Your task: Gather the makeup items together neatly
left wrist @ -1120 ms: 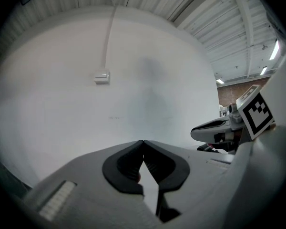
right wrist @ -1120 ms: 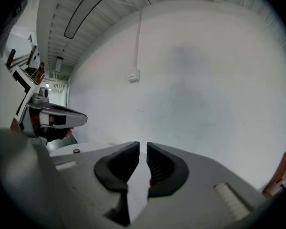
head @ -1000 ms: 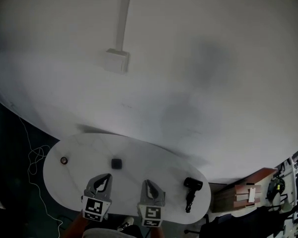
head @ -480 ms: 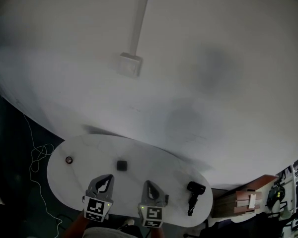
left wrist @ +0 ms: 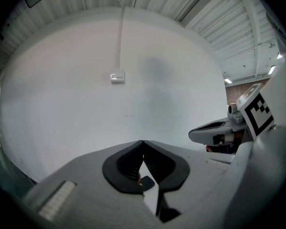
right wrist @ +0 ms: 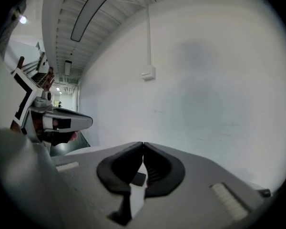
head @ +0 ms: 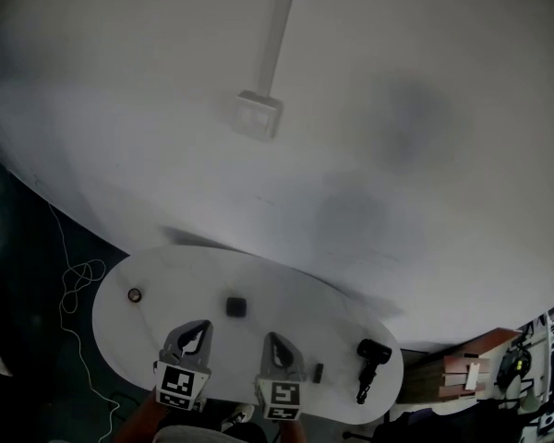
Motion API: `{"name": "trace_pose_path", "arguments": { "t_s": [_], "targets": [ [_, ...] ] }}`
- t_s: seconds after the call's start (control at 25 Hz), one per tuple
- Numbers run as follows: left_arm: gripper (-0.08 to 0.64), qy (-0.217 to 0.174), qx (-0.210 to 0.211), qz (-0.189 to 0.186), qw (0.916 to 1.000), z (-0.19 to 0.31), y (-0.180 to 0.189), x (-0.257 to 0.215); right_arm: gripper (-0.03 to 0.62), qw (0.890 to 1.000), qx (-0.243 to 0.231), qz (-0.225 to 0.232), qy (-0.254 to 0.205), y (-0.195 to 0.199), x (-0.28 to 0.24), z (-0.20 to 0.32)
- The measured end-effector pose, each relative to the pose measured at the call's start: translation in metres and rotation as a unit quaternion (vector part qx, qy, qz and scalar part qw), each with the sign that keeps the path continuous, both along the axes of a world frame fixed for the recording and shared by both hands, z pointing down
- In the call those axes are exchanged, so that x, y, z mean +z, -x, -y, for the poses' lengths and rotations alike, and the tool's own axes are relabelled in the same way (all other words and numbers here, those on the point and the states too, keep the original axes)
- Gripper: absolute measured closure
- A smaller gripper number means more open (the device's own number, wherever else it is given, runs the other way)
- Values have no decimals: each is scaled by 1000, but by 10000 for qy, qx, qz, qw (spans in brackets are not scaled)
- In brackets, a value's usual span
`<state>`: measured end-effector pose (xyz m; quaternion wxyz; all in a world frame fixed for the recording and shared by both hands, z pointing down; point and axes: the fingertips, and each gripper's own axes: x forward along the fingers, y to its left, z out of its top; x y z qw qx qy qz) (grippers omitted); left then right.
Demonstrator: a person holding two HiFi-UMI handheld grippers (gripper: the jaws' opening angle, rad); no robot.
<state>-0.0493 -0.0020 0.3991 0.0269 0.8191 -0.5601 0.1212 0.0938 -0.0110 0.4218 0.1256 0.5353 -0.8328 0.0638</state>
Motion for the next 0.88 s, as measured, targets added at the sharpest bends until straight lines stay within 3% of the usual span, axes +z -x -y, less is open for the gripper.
{"name": "trace_pose_path", "arguments": {
  "t_s": [0.48,0.6,0.88],
  "targets": [
    [551,577,-244,0,9980,33,45,67,585,9974,-124,-43,714,48,78,47],
    [551,740,-265,18,9969,42,55,89,540,9955,-107,-65,942,58,103,60],
    [551,1031,-354,4,9940,65,71,136,343,9902,37,-96,1393,70,161,90]
  ]
}}
